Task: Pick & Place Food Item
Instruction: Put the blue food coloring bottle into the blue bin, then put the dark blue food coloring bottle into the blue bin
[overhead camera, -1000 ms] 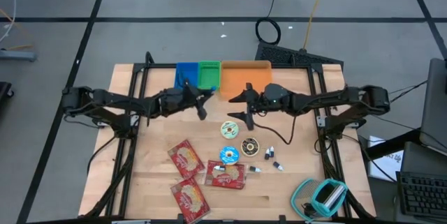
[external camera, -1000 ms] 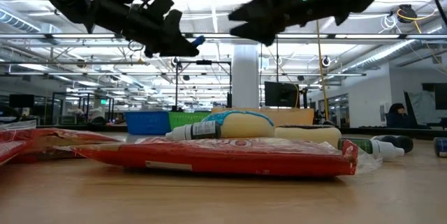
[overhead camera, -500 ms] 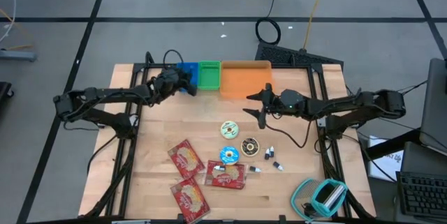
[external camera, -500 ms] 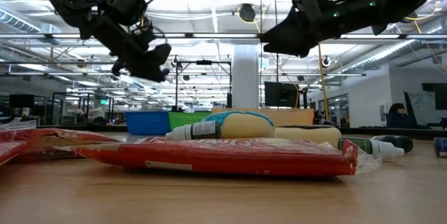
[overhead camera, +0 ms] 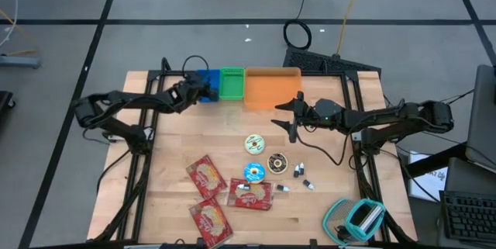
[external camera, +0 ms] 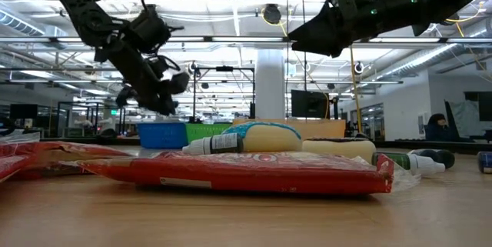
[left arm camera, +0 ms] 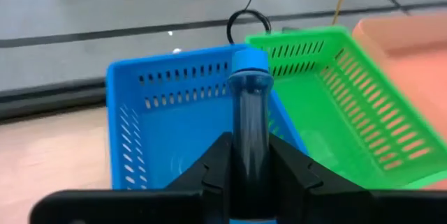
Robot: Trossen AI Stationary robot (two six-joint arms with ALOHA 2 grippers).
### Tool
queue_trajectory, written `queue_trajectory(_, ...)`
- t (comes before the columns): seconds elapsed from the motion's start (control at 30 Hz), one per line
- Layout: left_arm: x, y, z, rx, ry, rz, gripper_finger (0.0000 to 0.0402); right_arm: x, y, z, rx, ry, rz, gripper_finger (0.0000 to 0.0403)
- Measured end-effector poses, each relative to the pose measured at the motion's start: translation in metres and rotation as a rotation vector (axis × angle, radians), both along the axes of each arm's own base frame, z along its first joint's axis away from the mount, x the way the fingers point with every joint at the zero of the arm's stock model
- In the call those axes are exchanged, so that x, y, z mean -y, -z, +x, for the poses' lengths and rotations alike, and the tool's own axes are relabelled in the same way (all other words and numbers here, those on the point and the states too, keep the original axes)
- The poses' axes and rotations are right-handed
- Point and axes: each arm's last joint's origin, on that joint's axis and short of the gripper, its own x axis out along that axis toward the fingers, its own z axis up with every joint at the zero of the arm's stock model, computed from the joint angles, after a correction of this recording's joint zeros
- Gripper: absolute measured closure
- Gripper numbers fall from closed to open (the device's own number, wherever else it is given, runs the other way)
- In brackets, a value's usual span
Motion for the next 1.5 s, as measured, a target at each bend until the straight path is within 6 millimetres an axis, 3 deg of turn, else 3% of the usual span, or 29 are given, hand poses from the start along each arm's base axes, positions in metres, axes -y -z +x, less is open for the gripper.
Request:
queue_trajectory(0.43,-0.011,0.005,-0.005,0.014,-0.051,-0.019,0.0288,0.000,0.000,0.000,0.003,0.001,0.015,0.0156)
queue_trajectory(0.73,-0.011,0.002,-0.006,-0.052,0.038,0.020,0.0273,0.000,0.001,0.000,-0.011,-0.001,0.017,0.0156)
queue_trajectory(1.0,0.009,-0.056,-0.016,0.130,0.361,0.135,0.0273,-0.003,0.003,0.000,-0.023,-0.050,0.066,0.0158)
queue_trajectory(1.17,0.031,-0.087,-0.028,0.215,0.475,0.221,0.0273,-0.024,0.004,0.002,-0.039,-0.228,0.098,0.0158)
queue_trajectory(1.3,0.046,-0.100,-0.033,0.234,0.533,0.277,0.0273,-0.054,-0.001,0.006,-0.282,-0.239,0.147,0.0158)
queue_trajectory(1.5,0.054,-0.102,-0.031,0.228,0.570,0.296,0.0273,-0.100,-0.017,-0.001,-0.790,-0.050,0.216,0.0158)
